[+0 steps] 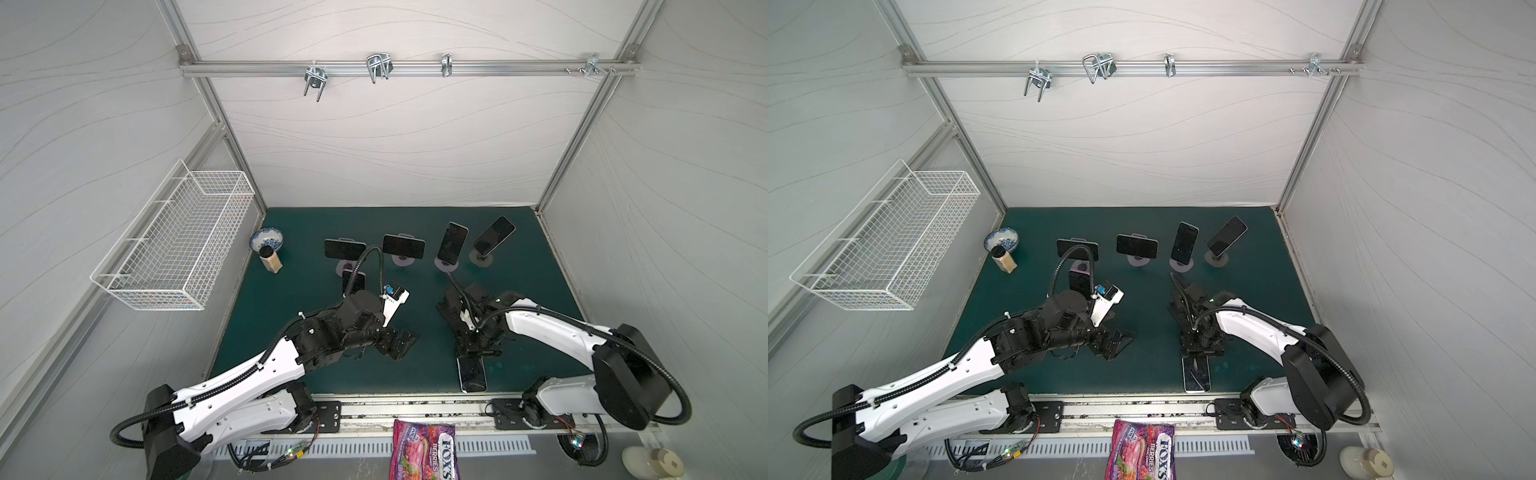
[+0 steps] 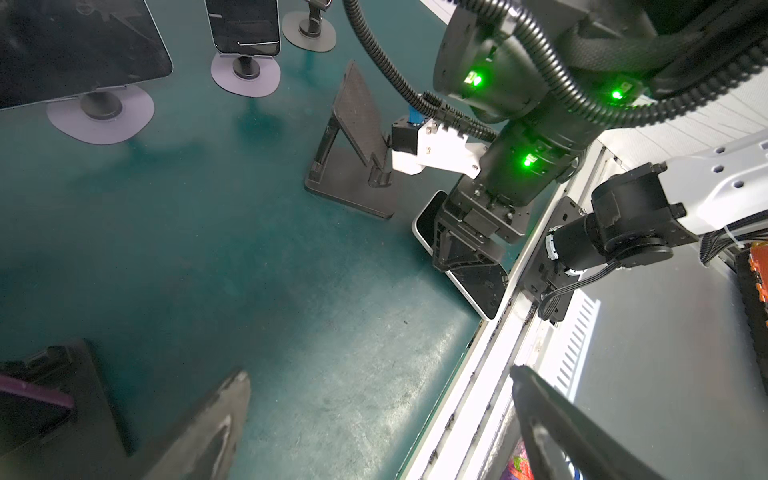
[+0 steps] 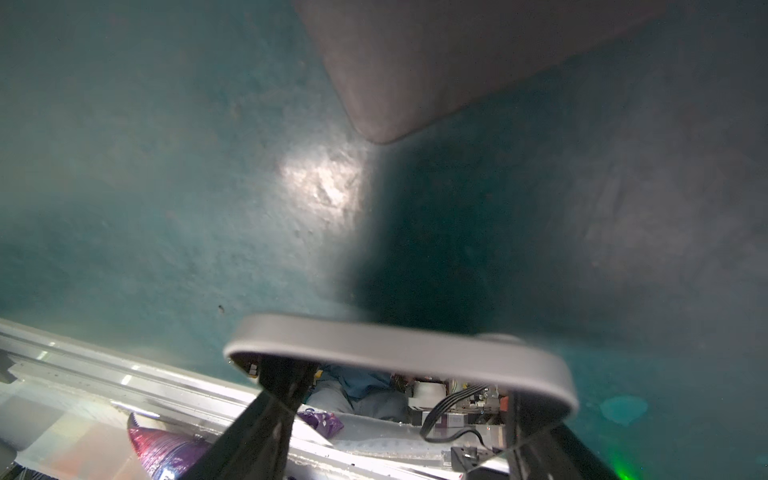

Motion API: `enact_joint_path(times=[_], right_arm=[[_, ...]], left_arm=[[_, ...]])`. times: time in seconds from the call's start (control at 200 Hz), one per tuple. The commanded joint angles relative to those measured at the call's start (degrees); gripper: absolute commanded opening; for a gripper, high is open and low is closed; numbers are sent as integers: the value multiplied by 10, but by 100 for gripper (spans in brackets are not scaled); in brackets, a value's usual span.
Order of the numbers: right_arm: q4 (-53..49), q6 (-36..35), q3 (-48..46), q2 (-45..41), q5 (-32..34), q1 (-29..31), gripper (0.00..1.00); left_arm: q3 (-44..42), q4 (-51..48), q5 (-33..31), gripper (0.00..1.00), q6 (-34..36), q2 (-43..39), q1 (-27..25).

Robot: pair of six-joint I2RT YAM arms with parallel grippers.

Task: Remove the phone from the phone stand
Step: 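Lower the white-framed phone flat onto the table with the right gripper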

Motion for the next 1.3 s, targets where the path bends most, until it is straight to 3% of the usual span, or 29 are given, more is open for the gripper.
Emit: enact_joint_path(times=[0.0,1.04,1.295], right_arm=[[-10,-7,13,2,-2,-2,57],[19,-42,21,7,-3,-49,60],[27,-34,5,-9,-6,-49,66]], left_arm=[[10,4,-9,99,-6,-5,-3],[19,13,-23,99,-4,11,-4],[19,19,-22,99,-12,16,-4]])
